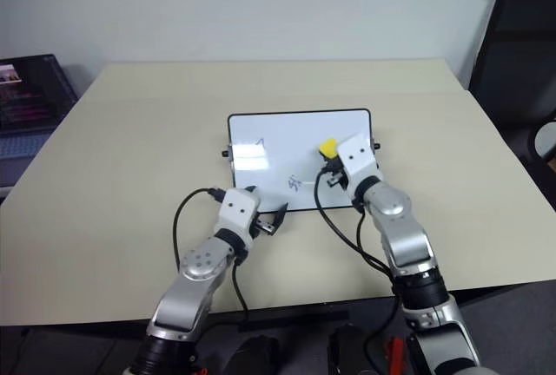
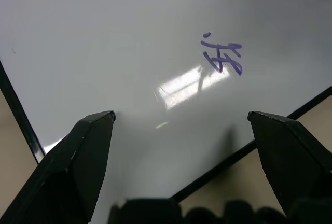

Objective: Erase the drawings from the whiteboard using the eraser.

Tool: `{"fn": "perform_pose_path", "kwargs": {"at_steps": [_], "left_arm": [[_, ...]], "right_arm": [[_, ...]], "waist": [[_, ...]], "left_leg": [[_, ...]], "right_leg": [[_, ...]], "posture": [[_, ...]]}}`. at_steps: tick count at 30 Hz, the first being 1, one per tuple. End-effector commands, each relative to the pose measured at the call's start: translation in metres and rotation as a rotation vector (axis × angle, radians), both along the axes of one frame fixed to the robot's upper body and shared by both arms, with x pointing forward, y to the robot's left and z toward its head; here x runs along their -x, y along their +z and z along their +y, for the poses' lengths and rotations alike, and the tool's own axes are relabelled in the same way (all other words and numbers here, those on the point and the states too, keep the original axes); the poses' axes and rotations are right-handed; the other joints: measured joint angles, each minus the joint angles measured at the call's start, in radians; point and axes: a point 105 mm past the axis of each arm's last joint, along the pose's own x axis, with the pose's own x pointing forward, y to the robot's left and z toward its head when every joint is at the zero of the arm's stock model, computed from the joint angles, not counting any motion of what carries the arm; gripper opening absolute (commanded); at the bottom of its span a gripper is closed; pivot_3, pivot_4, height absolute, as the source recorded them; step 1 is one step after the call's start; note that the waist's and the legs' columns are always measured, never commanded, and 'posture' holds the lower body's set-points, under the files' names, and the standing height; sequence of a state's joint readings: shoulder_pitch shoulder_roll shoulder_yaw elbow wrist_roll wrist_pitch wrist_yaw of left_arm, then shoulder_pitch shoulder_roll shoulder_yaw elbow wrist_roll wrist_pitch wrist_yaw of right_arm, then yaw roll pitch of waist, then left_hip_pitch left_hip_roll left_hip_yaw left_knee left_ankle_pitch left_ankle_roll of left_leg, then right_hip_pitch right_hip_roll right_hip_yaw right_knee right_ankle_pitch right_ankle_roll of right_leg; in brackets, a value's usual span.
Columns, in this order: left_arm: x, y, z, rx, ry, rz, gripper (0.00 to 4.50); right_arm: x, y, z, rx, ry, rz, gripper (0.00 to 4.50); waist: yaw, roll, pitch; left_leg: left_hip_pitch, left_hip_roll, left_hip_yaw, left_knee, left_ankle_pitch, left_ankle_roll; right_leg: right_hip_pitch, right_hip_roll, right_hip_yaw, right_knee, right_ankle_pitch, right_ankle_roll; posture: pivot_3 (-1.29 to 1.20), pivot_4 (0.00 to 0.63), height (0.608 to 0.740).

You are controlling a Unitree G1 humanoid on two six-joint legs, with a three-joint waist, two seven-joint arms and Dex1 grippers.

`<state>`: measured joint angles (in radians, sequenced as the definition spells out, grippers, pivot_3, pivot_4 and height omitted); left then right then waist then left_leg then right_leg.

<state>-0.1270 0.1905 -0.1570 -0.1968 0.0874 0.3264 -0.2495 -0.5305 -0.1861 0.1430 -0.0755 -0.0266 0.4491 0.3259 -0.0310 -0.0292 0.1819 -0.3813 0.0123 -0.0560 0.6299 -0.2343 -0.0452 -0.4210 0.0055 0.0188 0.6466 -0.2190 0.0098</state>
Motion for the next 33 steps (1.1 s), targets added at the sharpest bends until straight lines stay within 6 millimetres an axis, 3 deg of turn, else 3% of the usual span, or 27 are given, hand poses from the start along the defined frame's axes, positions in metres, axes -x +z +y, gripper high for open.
{"fn": "perform_pose_path", "kwargs": {"at_steps": [1,21,28,33], "left_arm": [[0.002,0.012,-0.005,0.019,-0.01,-0.044,4.5],[0.002,0.013,-0.004,0.017,-0.008,-0.051,4.5],[0.003,0.01,0.0,0.014,0.0,-0.043,4.5],[0.004,0.009,0.004,0.01,0.014,-0.037,4.5]], "right_arm": [[0.0,0.016,0.01,-0.019,0.042,-0.063,1.25],[0.005,0.022,0.021,-0.038,0.104,-0.117,1.25],[0.015,0.002,0.043,0.121,0.265,-0.159,1.25],[0.004,-0.019,0.054,0.249,0.281,-0.098,1.25]], "waist": [[0.001,0.0,0.0],[0.001,0.0,0.0],[0.0,0.0,0.0],[-0.001,0.0,0.0]], "left_leg": [[0.0,0.0,0.0,0.0,0.0,0.0],[0.0,0.0,0.0,0.0,0.0,0.0],[0.0,0.0,0.0,0.0,0.0,0.0],[0.0,0.0,0.001,0.0,0.0,0.0]], "right_leg": [[0.0,0.0,0.0,0.0,0.0,0.0],[0.0,0.0,0.0,0.0,0.0,0.0],[0.0,0.0,0.0,0.0,0.0,0.0],[0.0,0.0,0.001,0.0,0.0,0.0]], "posture": [[0.0,0.15,0.74],[0.0,0.15,0.74],[0.0,0.15,0.74],[0.0,0.15,0.74]]}}
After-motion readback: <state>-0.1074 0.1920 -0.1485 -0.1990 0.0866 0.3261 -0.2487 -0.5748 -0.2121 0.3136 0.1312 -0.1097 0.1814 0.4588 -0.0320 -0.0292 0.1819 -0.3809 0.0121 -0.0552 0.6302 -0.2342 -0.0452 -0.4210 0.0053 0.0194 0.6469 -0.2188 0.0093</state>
